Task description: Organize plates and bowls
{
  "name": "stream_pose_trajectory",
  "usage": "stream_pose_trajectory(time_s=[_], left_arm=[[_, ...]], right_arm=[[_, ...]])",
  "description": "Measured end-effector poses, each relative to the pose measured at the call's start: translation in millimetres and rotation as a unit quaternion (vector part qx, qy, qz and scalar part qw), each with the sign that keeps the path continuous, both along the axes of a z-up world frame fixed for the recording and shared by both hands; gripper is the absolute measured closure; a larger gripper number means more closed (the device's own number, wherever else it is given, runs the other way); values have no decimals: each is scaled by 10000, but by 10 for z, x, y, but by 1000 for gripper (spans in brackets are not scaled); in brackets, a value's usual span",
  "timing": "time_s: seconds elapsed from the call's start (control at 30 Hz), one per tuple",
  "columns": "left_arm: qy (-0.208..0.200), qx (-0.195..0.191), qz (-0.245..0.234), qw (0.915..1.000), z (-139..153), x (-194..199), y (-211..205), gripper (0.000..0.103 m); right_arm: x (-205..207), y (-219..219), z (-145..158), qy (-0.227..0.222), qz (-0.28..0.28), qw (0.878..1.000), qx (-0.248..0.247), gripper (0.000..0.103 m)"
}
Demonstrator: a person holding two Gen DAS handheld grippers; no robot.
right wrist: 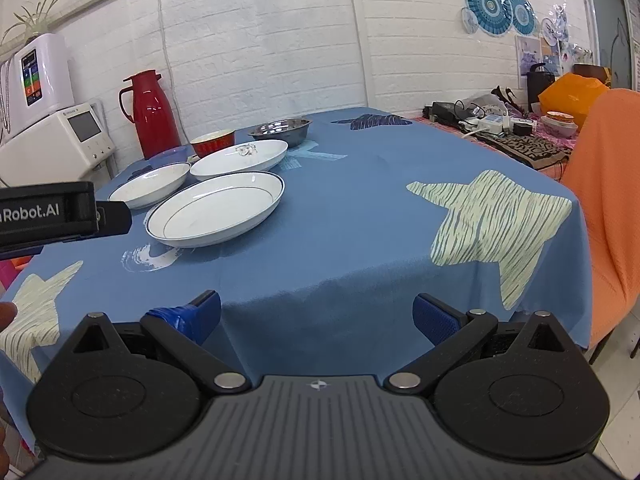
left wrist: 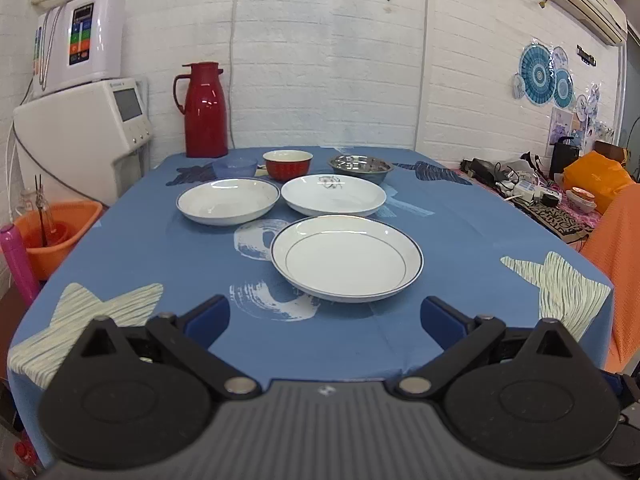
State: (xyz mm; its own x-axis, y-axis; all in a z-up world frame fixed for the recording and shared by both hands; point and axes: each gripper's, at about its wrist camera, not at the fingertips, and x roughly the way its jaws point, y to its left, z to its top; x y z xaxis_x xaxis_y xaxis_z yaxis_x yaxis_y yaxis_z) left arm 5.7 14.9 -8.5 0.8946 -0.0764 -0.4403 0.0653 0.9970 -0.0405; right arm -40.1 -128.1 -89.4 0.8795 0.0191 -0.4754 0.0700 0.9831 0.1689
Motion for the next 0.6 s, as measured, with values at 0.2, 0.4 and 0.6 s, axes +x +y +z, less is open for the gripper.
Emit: stream_pose_trajectory(time_s=[0.2,0.4,0.6], left_arm=[[71,337,75,9994,-79,140,-69,2],[269,353,109,9990,-96,313,59,2],[590,257,170,9978,-93,491,458,2]], right_arm=[[55,-35,-57,138,-25,9999,16,13],[160,-133,-127,330,-201,9992,28,13],[297,-206,-148,612,-213,9979,6,13]])
